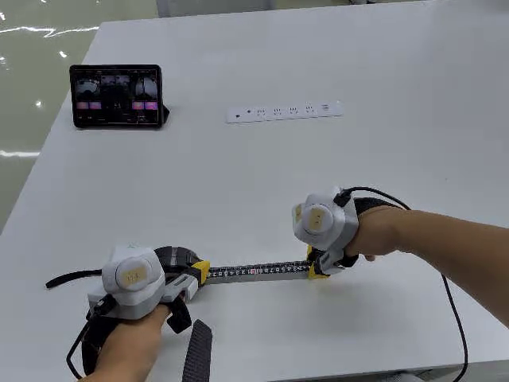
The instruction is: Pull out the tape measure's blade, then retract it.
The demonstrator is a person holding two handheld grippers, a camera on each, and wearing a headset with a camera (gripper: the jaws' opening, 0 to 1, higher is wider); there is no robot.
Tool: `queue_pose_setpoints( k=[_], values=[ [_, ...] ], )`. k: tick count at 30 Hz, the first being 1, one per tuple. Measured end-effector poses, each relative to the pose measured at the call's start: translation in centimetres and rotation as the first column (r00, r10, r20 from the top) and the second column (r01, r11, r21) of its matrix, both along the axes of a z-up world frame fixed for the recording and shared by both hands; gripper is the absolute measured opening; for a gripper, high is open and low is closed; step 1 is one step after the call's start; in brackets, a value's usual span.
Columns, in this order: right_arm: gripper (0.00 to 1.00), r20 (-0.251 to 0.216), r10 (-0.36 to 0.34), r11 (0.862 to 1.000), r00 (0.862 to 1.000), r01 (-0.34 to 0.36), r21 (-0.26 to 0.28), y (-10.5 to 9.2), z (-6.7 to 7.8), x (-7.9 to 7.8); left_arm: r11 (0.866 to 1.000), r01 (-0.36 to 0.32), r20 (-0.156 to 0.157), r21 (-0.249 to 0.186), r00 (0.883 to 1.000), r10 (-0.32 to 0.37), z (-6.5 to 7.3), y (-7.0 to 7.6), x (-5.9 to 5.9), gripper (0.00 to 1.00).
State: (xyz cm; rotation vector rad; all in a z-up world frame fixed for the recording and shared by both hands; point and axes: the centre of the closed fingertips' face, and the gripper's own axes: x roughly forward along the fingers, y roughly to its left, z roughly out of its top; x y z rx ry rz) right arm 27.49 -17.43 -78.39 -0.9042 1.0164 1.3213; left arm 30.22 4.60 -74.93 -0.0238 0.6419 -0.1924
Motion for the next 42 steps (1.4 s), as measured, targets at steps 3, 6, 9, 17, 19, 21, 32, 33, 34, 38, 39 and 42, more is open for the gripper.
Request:
queue_pose_setpoints(
  k=[3,6,9,17,19,21,32,33,34,38,39,42],
  values=[
    [0.1,0.001,-0.004,1.0,1.0,0.004,0.003,0.1,0.0,0.0,1.0,0.001,-0.003,-0.001,1.0,-0.001,0.0,0.0,0.0,0.61],
    [0.1,-0.001,-0.005,1.0,1.0,0.005,0.001,0.3,0.0,0.0,1.0,0.002,-0.001,-0.001,1.0,-0.002,0.0,0.0,0.0,0.61],
    [0.1,-0.004,-0.007,1.0,1.0,0.007,0.001,0.4,0.0,0.0,1.0,0.002,-0.002,-0.002,1.0,-0.002,0.0,0.0,0.0,0.61],
    [0.1,-0.007,-0.009,1.0,1.0,0.009,0.002,0.7,0.0,0.0,1.0,0.004,-0.003,-0.002,1.0,-0.004,0.0,-0.1,0.0,0.61],
    [0.1,-0.008,-0.009,1.0,1.0,0.009,0.001,0.7,0.0,0.0,1.0,0.004,-0.004,-0.002,1.0,-0.004,0.0,-0.1,-0.1,0.61],
    [0.1,-0.01,-0.014,1.0,1.0,0.014,0.002,0.8,0.0,0.0,1.0,0.004,-0.004,-0.002,1.0,-0.004,0.0,-0.1,-0.1,0.61],
    [0.1,-0.008,-0.02,1.0,1.0,0.02,-0.005,1.1,0.0,0.0,1.0,0.006,-0.007,0.001,1.0,-0.006,0.0,-0.2,-0.2,0.6],
    [0.1,-0.01,-0.026,1.0,1.0,0.026,-0.004,1.1,0.0,0.1,1.0,0.006,-0.007,0.001,1.0,-0.006,0.0,-0.2,-0.2,0.6],
    [0.1,-0.01,-0.026,1.0,1.0,0.026,-0.005,1.2,0.0,0.0,1.0,0.007,-0.008,0.001,1.0,-0.007,0.0,-0.2,-0.2,0.6],
    [0.1,-0.001,-0.019,1.0,1.0,0.019,-0.011,1.4,0.0,0.0,1.0,0.008,-0.013,0.004,1.0,-0.008,0.0,-0.2,-0.2,0.6],
    [0.1,0.001,-0.016,1.0,1.0,0.016,-0.011,1.4,0.0,0.0,1.0,0.008,-0.014,0.005,1.0,-0.008,0.0,-0.2,-0.2,0.6],
    [0.1,0.0,-0.022,1.0,1.0,0.022,-0.008,1.5,0.0,0.0,1.0,0.007,-0.018,0.005,1.0,-0.007,-0.1,-0.2,-0.2,0.6]
  ],
)
